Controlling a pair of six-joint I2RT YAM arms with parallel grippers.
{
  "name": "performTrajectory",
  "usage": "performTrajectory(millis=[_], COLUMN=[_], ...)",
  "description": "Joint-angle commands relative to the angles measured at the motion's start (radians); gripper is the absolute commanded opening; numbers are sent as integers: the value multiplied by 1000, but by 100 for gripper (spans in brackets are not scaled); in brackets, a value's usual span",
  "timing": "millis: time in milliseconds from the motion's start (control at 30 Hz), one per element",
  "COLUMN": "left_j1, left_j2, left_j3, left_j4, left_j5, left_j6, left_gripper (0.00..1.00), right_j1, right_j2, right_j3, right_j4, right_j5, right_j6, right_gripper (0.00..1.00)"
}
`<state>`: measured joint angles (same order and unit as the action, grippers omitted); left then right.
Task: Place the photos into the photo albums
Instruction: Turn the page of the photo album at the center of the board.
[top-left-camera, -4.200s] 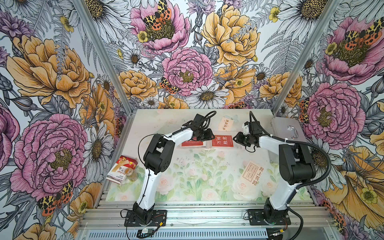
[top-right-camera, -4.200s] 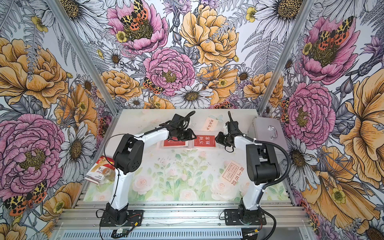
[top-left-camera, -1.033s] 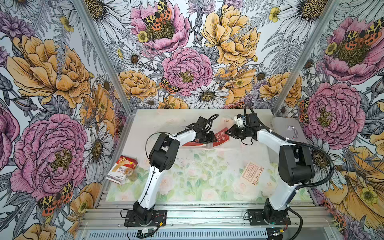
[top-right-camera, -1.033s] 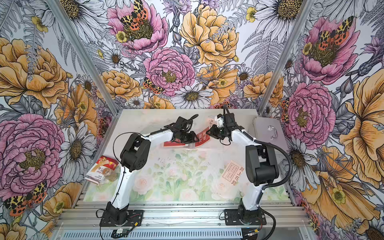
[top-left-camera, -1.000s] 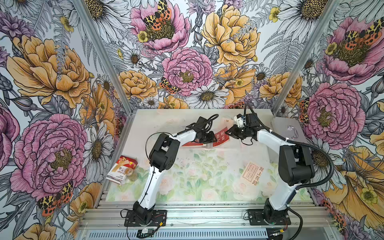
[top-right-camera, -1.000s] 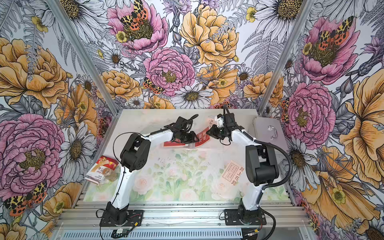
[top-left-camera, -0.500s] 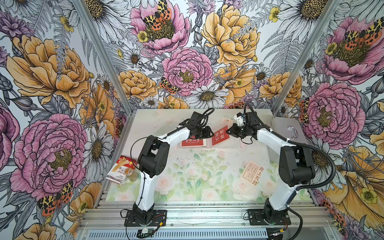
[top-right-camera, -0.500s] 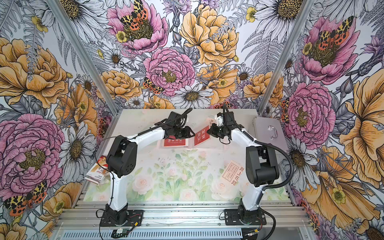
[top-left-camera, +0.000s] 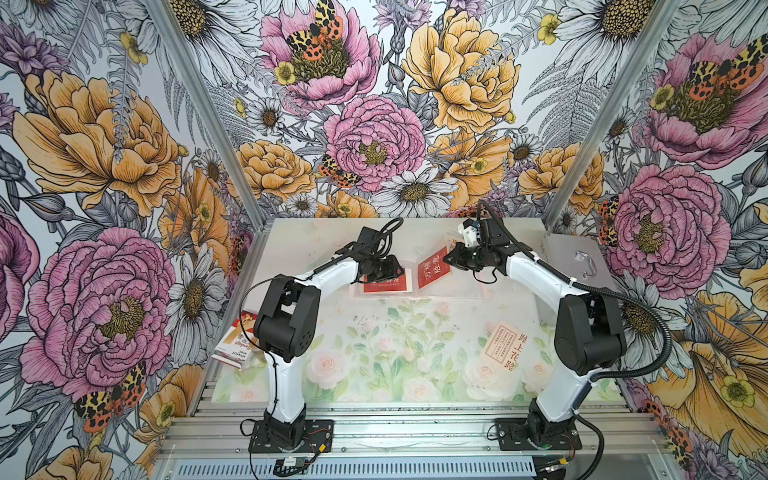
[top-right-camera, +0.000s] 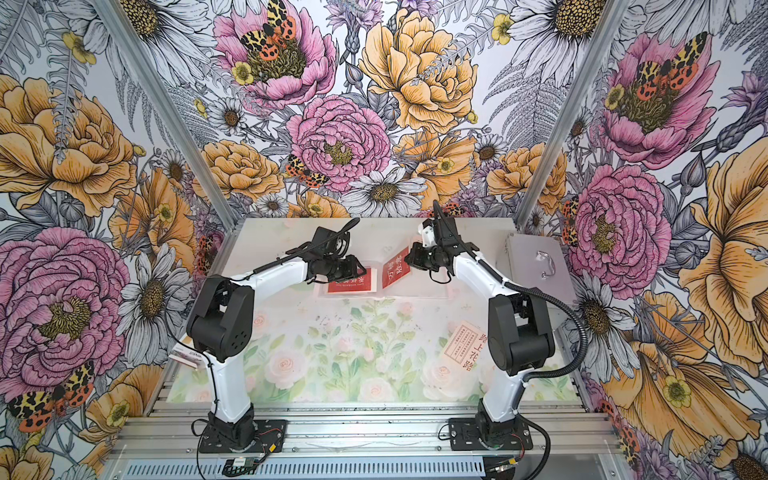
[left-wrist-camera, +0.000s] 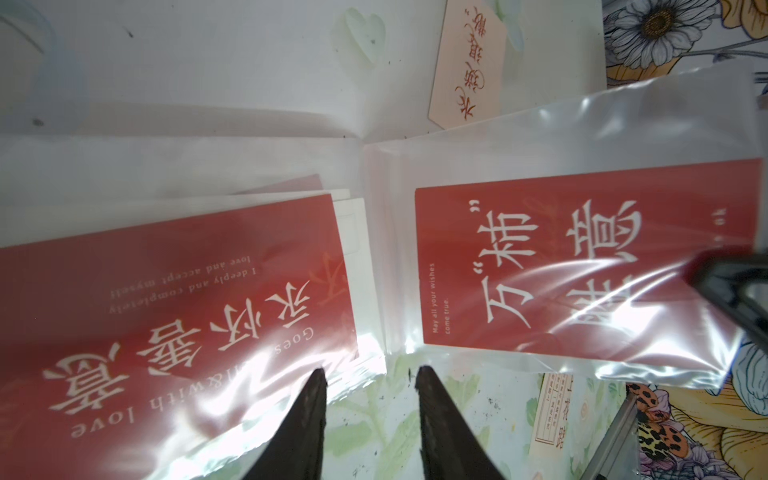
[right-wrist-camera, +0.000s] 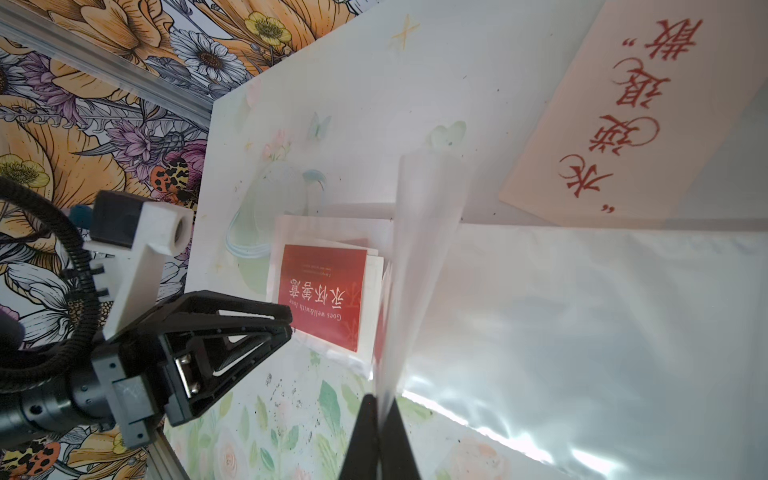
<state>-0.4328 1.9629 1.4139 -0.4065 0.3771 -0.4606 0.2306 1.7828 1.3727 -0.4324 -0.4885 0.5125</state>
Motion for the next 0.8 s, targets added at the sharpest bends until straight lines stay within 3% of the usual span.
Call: performTrajectory(millis=[0,467,767], left_j1=[14,50,112], left_j2=[-45,-48,-86], left_j3=[-31,-85,-192], left_j4=[51,113,181], left_j5=[-14,15,28], left_j6=[16,5,-11], left_gripper=[38,38,38], right_j1=[8,137,214], right_j2=[8,126,230], right_j3=[62,301,454], right_j4=[-60,-349,-421], right_j5=[89,386,459], right_j6=[-39,-109,-110], right_gripper=[2,3,3])
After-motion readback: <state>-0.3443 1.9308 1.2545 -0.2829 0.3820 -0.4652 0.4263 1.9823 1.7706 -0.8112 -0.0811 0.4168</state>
